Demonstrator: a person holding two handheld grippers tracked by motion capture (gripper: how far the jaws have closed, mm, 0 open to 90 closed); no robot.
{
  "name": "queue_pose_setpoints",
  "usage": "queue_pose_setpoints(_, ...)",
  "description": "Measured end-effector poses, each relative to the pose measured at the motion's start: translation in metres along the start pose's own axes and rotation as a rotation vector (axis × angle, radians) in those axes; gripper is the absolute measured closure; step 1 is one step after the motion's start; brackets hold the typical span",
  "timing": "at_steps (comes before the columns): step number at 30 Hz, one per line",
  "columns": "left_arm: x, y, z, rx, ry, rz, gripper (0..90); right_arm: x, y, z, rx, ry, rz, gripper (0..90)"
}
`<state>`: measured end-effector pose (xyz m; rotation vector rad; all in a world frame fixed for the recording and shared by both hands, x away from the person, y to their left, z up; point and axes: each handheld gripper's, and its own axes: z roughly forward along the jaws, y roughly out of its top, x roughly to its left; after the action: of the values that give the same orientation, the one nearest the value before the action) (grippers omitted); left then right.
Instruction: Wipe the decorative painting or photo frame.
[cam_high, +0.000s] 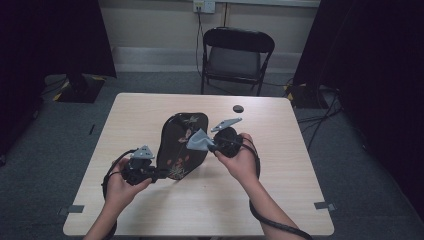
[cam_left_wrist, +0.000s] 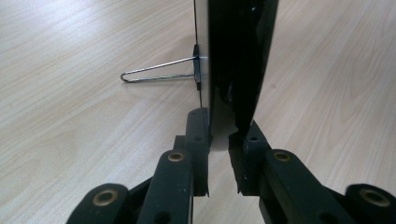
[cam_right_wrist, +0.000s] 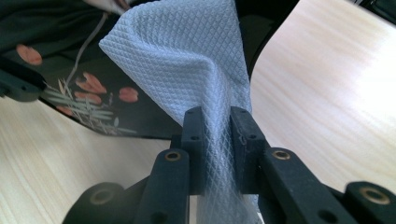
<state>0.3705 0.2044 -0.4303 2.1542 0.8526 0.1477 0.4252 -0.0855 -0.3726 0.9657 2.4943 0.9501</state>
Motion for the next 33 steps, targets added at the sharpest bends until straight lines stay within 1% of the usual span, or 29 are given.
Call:
queue_pose_setpoints(4, 0.0, 0.0, 0.0, 0.0, 0.0, 0.0, 78.6, 0.002, -0.009, 0.009, 0.015, 0.011, 0.005, 78.0)
queue_pose_setpoints(5, 0.0, 0.0, 0.0, 0.0, 0.0, 0.0, 78.7, 0.002, -0.009, 0.009, 0.015, 0.011, 0.005, 78.0)
queue_pose_setpoints(6, 0.0, 0.0, 0.0, 0.0, 0.0, 0.001, 78.6, 0.003, -0.014, 0.014, 0.025, 0.018, 0.01, 78.0)
queue_pose_setpoints(8, 0.0, 0.0, 0.0, 0.0, 0.0, 0.001, 78.6, 0.004, -0.018, 0.018, 0.034, 0.023, 0.015, 78.0)
queue_pose_setpoints(21, 0.0, 0.0, 0.0, 0.0, 0.0, 0.001, 78.7, 0.007, -0.043, 0.042, 0.09, 0.039, 0.031, 78.0)
queue_pose_setpoints(25, 0.0, 0.0, 0.0, 0.001, 0.001, 0.0, 78.6, 0.01, -0.051, 0.05, 0.118, 0.041, 0.024, 77.9)
queue_pose_setpoints(33, 0.0, 0.0, 0.0, -0.001, 0.0, 0.0, 78.6, 0.013, -0.062, 0.06, 0.141, 0.051, 0.025, 77.9)
